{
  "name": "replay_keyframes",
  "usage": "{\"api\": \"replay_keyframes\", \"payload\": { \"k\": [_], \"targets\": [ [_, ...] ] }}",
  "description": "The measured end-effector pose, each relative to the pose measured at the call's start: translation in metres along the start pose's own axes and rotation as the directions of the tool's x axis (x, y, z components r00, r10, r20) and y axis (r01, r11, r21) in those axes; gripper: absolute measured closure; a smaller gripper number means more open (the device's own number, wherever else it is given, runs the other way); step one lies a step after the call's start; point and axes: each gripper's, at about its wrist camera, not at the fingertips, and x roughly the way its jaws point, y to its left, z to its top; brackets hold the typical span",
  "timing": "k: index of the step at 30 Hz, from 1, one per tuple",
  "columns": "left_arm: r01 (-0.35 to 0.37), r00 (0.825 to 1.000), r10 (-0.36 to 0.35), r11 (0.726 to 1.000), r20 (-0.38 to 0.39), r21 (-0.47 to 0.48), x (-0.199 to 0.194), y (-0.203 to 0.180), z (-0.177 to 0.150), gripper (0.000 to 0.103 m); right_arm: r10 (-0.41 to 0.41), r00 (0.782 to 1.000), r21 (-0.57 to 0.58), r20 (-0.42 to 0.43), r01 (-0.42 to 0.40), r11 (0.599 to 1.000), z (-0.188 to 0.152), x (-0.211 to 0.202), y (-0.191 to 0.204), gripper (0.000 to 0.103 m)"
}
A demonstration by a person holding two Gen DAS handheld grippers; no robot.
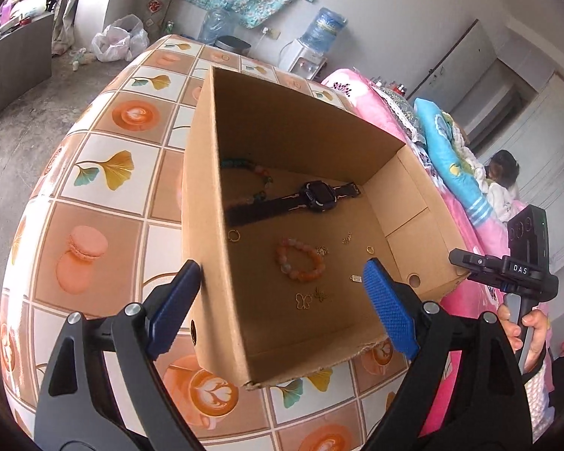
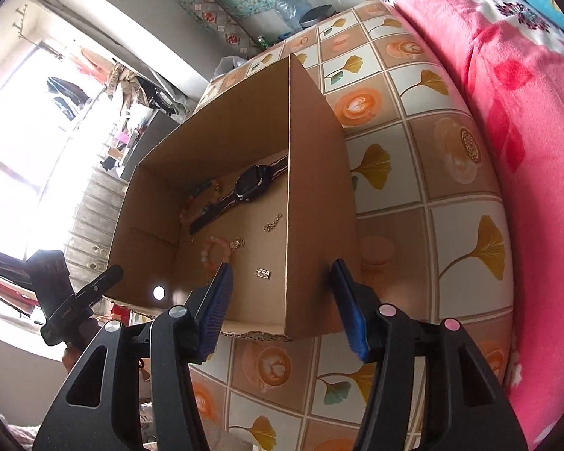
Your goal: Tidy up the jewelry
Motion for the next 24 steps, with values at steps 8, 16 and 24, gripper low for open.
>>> {"api": "replay_keyframes", "payload": {
  "k": [8, 16, 24],
  "targets": [
    [0.001, 1.000, -0.001, 0.999, -0.007, 0.046, -0.033, -0.008, -0.029, 0.019, 0.009, 0.999, 0.009, 0.038, -0.010, 1.000, -0.057, -0.032, 0.013, 0.049],
    [0.003, 1.000, -0.002, 0.998, -0.025, 0.055, -0.050, -0.010, -0.060, 0.019, 0.010, 0.997, 0.051, 0.075, -0.013, 0.999, -0.110, -0.052, 0.013, 0.049],
    [-0.029, 0.999, 0.026, 0.993, 0.031, 0.112, -0.065, -0.015, -0.073, 0.019, 0.046, 0.988, 0.100, 0.150, -0.061, 0.993, -0.137, -0.064, 0.003, 0.049]
  ]
}}
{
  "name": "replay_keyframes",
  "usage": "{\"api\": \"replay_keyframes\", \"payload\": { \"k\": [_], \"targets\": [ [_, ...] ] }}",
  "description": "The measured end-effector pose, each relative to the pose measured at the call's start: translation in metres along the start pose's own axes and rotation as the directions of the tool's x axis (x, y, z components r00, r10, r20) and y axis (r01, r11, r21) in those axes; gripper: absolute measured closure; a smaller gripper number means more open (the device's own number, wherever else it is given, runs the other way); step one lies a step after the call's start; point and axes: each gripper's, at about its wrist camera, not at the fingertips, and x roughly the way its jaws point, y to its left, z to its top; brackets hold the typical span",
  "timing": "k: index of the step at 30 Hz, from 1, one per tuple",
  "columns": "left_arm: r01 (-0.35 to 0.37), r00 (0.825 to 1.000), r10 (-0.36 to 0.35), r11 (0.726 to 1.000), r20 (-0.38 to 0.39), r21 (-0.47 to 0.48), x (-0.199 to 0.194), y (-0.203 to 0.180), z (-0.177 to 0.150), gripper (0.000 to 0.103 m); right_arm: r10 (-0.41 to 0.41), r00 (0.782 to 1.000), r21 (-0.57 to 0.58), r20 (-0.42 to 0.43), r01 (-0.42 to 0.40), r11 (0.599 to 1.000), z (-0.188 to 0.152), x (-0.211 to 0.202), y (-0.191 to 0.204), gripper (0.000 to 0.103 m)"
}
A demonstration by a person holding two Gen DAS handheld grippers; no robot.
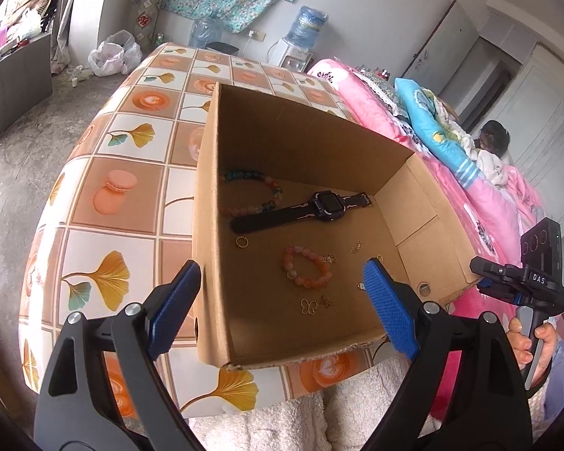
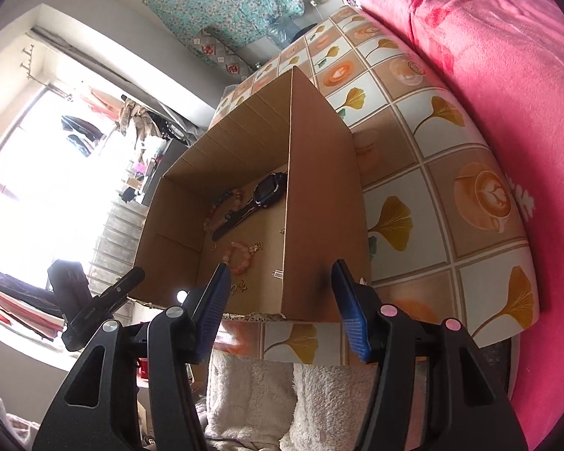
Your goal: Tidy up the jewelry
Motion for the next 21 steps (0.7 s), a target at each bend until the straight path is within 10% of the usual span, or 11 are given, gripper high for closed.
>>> {"api": "replay_keyframes", "payload": {
  "k": [10, 21],
  "targets": [
    [-0.175, 0.945, 0.151, 0.983, 0.289, 0.058, -0.079, -0.024, -0.029, 0.012, -0.277, 0.927, -0.194, 0.254, 0.329, 0.924, -0.066, -0.041, 0.039, 0.024],
    [-0.268, 0.919, 0.233, 0.961, 0.318, 0.069, -0.087, -0.061, -0.048, 0.008, -0.300, 0.891, -0.340, 0.342, 0.415, 0.844, -0.102, -0.021, 0.105, 0.008]
  ]
}}
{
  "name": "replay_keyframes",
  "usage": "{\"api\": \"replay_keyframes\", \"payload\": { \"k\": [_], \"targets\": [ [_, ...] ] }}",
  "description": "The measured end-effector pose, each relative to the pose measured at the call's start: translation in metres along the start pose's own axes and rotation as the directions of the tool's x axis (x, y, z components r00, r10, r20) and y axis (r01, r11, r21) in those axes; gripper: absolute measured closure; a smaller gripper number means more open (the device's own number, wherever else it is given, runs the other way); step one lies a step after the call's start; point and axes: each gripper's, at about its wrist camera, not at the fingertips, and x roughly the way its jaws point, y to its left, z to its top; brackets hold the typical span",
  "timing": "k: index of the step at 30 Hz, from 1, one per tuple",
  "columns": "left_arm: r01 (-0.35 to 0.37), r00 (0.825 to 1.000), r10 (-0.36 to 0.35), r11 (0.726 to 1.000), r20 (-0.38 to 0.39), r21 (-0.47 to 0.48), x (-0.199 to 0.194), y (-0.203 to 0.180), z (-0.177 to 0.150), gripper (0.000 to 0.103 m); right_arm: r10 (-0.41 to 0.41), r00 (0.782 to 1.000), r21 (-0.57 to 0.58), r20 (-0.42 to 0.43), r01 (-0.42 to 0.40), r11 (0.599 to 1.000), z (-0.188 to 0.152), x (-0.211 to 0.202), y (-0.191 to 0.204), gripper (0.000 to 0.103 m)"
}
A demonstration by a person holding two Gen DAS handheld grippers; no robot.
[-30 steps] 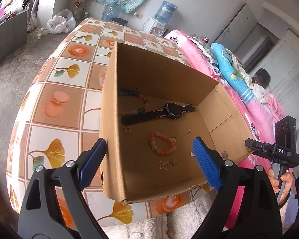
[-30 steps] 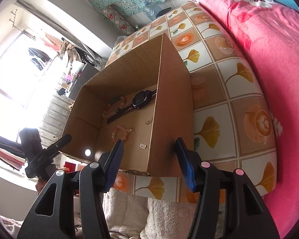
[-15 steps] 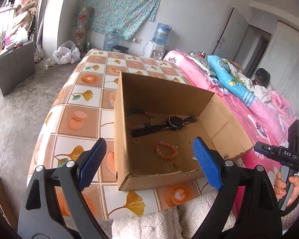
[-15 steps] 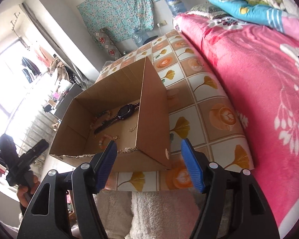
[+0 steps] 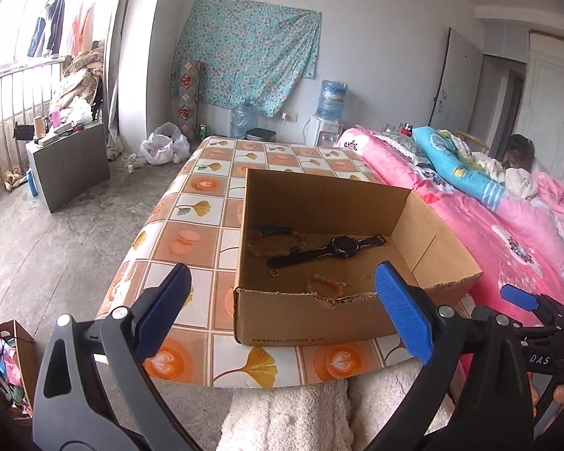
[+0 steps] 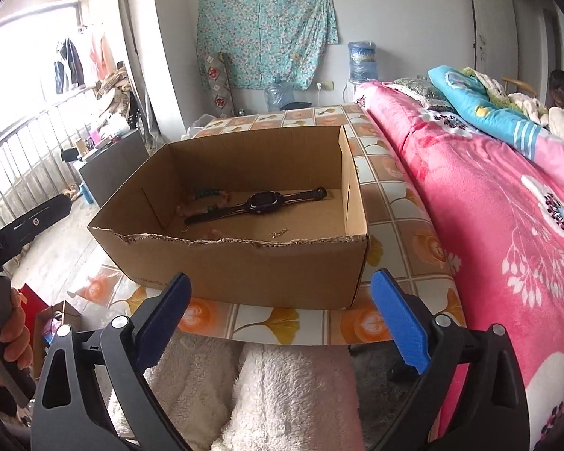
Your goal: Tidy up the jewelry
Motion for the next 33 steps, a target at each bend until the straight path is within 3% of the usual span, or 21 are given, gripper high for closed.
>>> {"api": "replay_keyframes", "payload": {
  "k": [3, 7, 18, 22, 28, 33],
  "targets": [
    [-0.069, 0.997, 0.069, 0.997, -0.023, 0.019, 0.004, -0.006, -0.004, 0.008, -0.049, 0.999, 0.004, 0.008, 0.049, 0.999, 0.000, -0.002, 0.010, 0.007],
    [-0.102, 0.994, 0.103, 0.995, -0.027, 0.013, 0.006, -0.011, -0.005, 0.008, -0.118, 0.993, 0.003, 0.007, 0.118, 0.993, 0.003, -0.001, 0.015, 0.007],
    [-0.141, 0.982, 0.158, 0.978, -0.104, 0.151, 0.030, -0.035, -0.010, 0.008, -0.103, 0.993, -0.004, -0.061, 0.103, 0.995, 0.006, 0.015, 0.023, 0.007],
    [-0.138, 0.973, 0.159, 0.982, -0.166, 0.130, 0.041, -0.037, -0.013, 0.008, -0.087, 0.987, 0.031, -0.135, 0.092, 0.995, 0.002, 0.027, 0.017, 0.007],
    [-0.194, 0.932, 0.221, 0.974, -0.288, 0.121, 0.063, -0.040, -0.020, 0.009, -0.118, 0.976, 0.047, -0.180, 0.128, 0.991, 0.000, 0.038, 0.006, 0.007],
    [-0.209, 0.908, 0.234, 0.972, -0.348, 0.108, 0.073, -0.042, -0.023, 0.008, -0.119, 0.969, 0.065, -0.215, 0.136, 0.989, 0.003, 0.051, -0.001, 0.007]
  ]
}}
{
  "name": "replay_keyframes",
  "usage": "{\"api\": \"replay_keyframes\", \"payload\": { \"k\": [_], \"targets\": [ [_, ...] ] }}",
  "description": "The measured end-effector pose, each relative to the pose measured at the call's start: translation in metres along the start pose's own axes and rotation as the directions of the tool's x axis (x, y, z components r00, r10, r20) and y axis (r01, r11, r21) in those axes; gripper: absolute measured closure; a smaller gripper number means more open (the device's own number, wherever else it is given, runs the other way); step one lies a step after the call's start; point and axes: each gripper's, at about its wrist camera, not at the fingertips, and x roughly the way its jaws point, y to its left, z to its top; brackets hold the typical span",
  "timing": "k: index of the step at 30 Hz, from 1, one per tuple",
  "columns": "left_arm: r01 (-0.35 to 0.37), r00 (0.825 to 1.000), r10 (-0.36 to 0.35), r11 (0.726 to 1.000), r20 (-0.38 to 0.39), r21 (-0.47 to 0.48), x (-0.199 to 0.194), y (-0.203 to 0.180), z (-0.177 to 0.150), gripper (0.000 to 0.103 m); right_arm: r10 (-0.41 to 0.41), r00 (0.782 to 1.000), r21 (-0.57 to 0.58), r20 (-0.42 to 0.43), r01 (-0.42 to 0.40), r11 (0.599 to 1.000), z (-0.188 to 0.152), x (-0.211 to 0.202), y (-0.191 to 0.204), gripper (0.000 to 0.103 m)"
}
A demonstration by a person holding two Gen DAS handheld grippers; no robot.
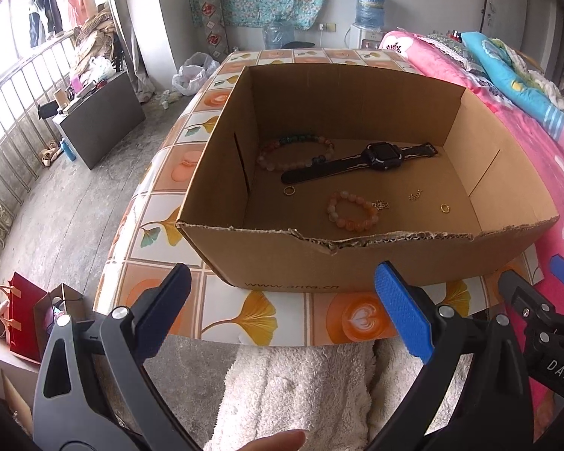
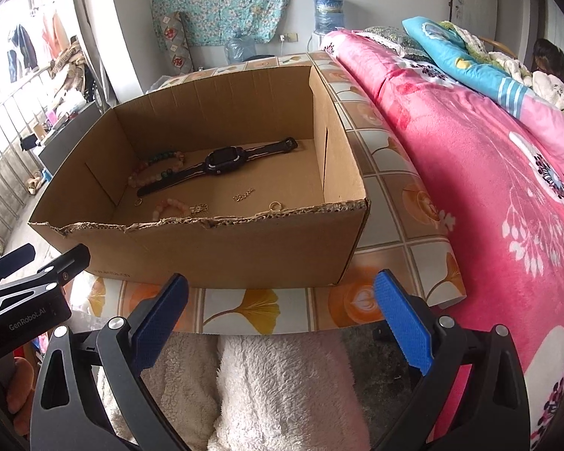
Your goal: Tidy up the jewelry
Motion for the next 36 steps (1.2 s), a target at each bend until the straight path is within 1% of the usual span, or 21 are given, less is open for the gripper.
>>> {"api": "replay_keyframes", "payload": {
  "k": [3, 11, 36],
  "targets": [
    [-0.015, 1.000, 0.015, 1.000, -0.014, 0.006, 0.003, -0.003, 0.001, 0.008, -0.009, 1.000, 0.002, -0.012, 0.009, 1.000, 0.004, 0.005, 0.000, 0.007],
    [-0.008, 0.999, 0.008, 1.000, -0.047, 0.005, 0.010, -0.004, 0.002, 0.008, -0.010, 1.000, -0.007, -0.030, 0.010, 1.000, 0.008, 0.012, 0.005, 0.007],
    [-0.001, 0.998, 0.001, 1.000, -0.067, 0.000, 0.015, -0.005, 0.002, 0.008, -0.012, 0.999, -0.005, -0.047, 0.012, 1.000, 0.009, 0.013, 0.005, 0.007]
  ]
}}
